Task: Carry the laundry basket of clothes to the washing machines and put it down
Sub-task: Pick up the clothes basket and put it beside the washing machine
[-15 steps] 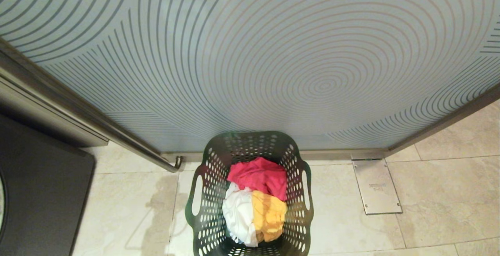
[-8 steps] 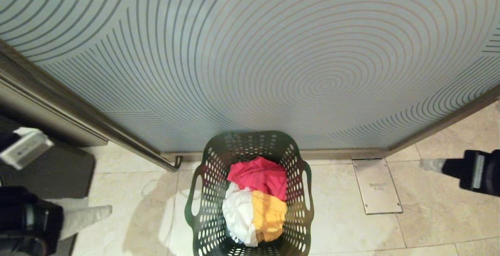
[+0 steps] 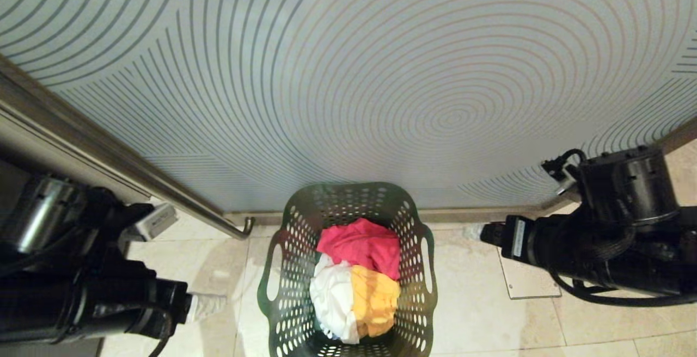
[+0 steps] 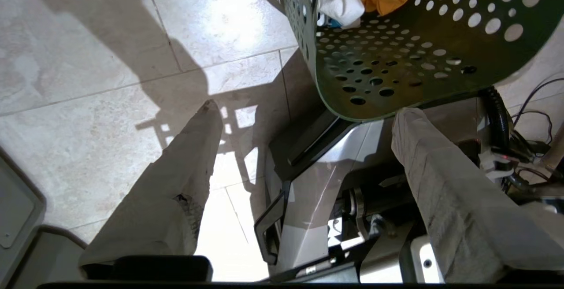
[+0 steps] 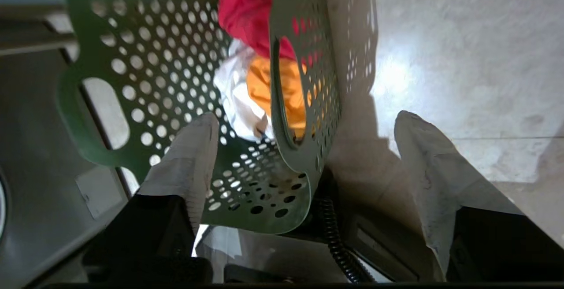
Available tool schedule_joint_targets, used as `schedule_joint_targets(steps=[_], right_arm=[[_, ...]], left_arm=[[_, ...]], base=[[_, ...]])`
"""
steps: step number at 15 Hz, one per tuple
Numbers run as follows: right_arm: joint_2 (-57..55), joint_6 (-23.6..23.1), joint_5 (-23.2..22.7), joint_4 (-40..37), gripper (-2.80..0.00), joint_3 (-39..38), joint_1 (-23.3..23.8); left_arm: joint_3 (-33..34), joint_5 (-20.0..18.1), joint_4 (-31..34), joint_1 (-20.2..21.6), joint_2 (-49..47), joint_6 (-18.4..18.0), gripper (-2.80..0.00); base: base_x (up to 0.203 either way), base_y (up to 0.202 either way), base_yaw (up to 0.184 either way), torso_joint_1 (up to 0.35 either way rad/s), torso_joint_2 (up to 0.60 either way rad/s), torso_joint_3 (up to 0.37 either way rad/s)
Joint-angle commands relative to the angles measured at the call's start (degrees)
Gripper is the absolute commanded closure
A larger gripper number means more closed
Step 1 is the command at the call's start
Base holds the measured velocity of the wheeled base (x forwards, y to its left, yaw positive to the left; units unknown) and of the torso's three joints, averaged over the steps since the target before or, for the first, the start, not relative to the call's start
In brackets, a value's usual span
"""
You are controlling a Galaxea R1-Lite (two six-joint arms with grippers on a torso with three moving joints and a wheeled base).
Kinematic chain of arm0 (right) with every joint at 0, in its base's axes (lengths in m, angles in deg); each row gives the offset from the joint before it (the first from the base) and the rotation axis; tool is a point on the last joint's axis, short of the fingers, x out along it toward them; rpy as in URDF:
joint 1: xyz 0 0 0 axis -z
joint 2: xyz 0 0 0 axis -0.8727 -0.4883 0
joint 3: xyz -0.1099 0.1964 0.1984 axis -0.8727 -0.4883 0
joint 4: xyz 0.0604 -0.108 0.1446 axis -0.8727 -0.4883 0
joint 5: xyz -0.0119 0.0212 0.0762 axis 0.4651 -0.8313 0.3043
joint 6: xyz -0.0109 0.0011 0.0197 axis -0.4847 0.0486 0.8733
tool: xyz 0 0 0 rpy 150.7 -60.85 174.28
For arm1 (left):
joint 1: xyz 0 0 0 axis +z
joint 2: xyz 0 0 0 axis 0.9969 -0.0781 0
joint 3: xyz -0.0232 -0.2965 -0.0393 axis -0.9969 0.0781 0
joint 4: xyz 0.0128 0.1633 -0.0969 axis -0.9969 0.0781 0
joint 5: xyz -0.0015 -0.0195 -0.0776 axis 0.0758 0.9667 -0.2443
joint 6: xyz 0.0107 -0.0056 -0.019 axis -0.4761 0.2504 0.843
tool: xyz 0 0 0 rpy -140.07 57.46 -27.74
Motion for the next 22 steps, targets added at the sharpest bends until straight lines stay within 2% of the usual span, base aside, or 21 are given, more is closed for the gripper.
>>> schedule_joint_targets(steps=[1, 2, 4, 6, 7, 9, 10, 13, 18, 20, 22], right_arm=[[-6.7, 0.4, -2.3, 0.4, -2.8, 1.5, -0.5], [-7.6, 0.6, -4.5, 0.4, -2.8, 1.2, -0.5], [-10.5, 0.7, -5.1, 0.5, -2.8, 1.5, -0.5], [-13.9, 0.7, -5.8, 2.1, -2.8, 2.9, -0.4], [-14.7, 0.7, -7.8, 4.2, -2.8, 2.9, -0.4], [-16.4, 0.6, -11.1, 6.7, -2.8, 3.3, -0.4], [-17.7, 0.4, -11.8, 7.6, -2.8, 3.7, -0.4], [-21.6, 0.2, -12.2, 10.4, -2.8, 6.9, -0.5], [-23.2, 0.3, -14.7, 10.5, -2.8, 7.9, -0.7], [-23.1, 0.3, -15.8, 10.5, -2.8, 8.7, -1.1], [-23.9, 0.5, -17.1, 10.5, -2.8, 10.6, -1.2]], left_arm=[[-0.4, 0.2, -2.4, -0.9, -6.4, 0.2, -2.8], [-0.6, 0.3, -3.2, -1.7, -7.8, 0.4, -2.8], [-2.0, 0.3, -3.4, -2.1, -9.9, 1.0, -2.8], [-3.3, 0.2, -3.5, -3.1, -12.5, 4.0, -2.8], [-3.9, 0.1, -3.6, -4.0, -13.8, 6.0, -2.8], [-4.5, 0.3, -4.4, -4.8, -16.6, 7.4, -2.8], [-4.6, 0.6, -5.8, -4.9, -18.1, 7.5, -2.8], [-4.3, 5.4, -15.5, -4.9, -24.7, 7.9, -2.8], [-4.7, 6.0, -21.2, -4.8, -31.6, 8.4, -2.8], [-5.5, 4.7, -21.8, -4.8, -32.7, 12.8, -2.8], [-6.1, -0.1, -20.8, -4.8, -33.1, 17.6, -2.8]], base=[[0.0, 0.0, 0.0, 0.0, 0.0, 0.0], [0.0, 0.0, 0.0, 0.0, 0.0, 0.0], [0.0, 0.0, 0.0, 0.0, 0.0, 0.0], [0.0, 0.0, 0.0, 0.0, 0.0, 0.0], [0.0, 0.0, 0.0, 0.0, 0.0, 0.0], [0.0, 0.0, 0.0, 0.0, 0.0, 0.0], [0.0, 0.0, 0.0, 0.0, 0.0, 0.0], [0.0, 0.0, 0.0, 0.0, 0.0, 0.0], [0.0, 0.0, 0.0, 0.0, 0.0, 0.0], [0.0, 0.0, 0.0, 0.0, 0.0, 0.0], [0.0, 0.0, 0.0, 0.0, 0.0, 0.0]])
